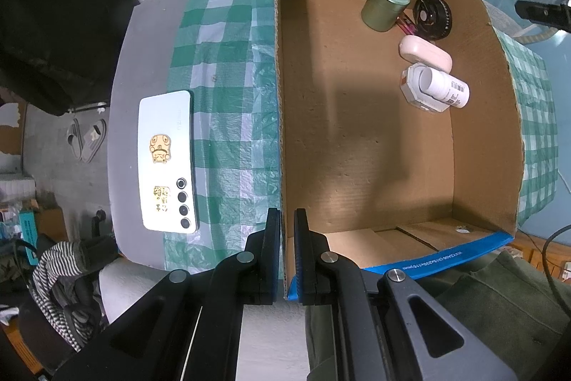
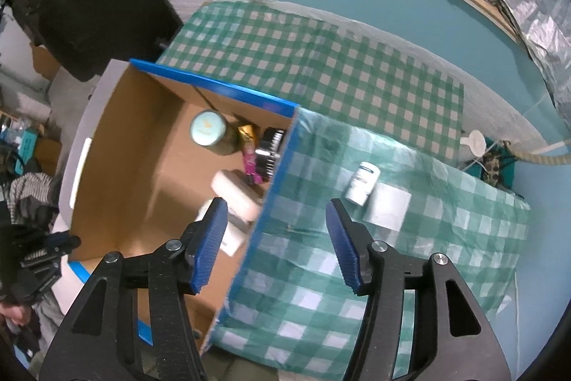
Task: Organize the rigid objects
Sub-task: 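Move the right gripper to the white charger block and grasp it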
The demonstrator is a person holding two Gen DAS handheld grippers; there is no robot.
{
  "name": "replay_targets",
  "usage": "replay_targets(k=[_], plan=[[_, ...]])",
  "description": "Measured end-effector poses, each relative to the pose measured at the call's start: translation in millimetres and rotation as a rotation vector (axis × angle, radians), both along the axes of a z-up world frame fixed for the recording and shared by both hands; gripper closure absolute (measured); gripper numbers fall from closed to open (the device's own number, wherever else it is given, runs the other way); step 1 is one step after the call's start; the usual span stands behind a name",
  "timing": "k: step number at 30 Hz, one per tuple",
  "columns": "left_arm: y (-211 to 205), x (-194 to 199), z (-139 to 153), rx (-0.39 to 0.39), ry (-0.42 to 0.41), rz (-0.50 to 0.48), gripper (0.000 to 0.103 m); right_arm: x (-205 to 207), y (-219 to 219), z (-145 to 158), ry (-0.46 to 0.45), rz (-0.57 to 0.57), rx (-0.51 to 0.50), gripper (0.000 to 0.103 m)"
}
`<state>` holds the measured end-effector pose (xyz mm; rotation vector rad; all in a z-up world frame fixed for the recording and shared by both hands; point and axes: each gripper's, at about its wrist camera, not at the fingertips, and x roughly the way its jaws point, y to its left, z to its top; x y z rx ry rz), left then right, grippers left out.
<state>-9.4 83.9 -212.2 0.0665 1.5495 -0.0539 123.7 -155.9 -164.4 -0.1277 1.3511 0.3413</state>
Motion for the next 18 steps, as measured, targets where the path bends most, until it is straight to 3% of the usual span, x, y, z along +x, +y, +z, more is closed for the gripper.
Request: replay_targets(k=[11, 18], plan=[[1, -2, -1, 0.001, 0.0, 0.021, 0.096, 19, -58, -15, 0.023, -0.089, -0.027, 0.041], [1, -4, -2, 0.01, 0.004, 0.034, 0.096, 45, -102, -48, 0.068, -0.198, -0.009, 0.041]])
